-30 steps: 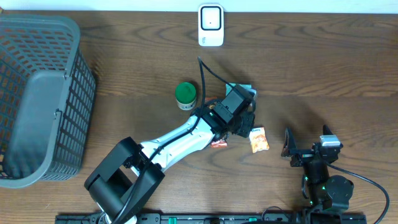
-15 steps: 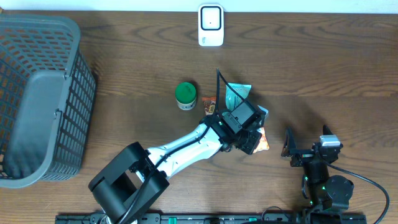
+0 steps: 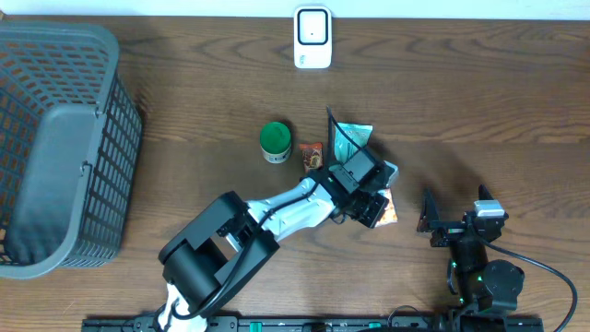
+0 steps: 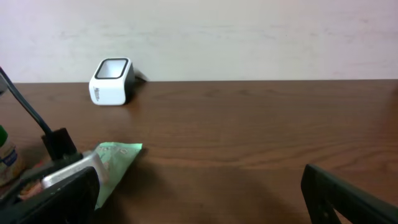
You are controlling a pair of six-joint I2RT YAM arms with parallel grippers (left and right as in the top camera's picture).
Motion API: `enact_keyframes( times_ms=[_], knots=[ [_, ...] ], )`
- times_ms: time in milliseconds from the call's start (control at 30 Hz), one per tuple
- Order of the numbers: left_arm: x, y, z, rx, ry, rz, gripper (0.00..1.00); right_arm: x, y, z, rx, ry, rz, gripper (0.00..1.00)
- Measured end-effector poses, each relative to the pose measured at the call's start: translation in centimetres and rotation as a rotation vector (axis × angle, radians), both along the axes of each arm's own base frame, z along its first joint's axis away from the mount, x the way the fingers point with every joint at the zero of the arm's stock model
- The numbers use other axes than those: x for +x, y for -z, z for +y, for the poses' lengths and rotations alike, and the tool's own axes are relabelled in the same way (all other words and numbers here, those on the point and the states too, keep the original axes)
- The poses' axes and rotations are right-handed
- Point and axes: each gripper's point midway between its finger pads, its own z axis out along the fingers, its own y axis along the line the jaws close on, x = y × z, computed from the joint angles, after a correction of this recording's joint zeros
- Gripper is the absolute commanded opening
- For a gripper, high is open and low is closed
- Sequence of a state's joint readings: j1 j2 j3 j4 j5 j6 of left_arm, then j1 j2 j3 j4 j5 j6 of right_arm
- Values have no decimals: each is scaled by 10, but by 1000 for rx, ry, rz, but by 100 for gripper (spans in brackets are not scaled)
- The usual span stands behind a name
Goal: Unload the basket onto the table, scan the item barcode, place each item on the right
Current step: 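Lower the Kleenex pack right of the snack bar and release, then retract the left gripper back beside the basket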
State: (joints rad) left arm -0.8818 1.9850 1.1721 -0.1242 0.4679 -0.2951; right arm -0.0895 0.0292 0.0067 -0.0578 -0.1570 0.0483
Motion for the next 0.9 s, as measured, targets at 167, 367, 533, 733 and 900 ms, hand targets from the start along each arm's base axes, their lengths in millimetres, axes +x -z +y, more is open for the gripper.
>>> enact_keyframes(
  times_ms=[167,367,533,733,900],
  knots=[
    [5,-1,3,-1,-13,1,8,0,0,0,0,0,0,99],
    [7,-26,12,25,13,-62,15,0,0,0,0,0,0,99],
    [29,-127,15,-59,-3,-310,45,0,0,0,0,0,0,99],
    [58,-243,68,-79,-152,-679,92,0,0,0,0,0,0,99],
    [85,-349,144,-79,-409,-1034,97,1,-11,0,-5,-1,-43,99]
  ],
)
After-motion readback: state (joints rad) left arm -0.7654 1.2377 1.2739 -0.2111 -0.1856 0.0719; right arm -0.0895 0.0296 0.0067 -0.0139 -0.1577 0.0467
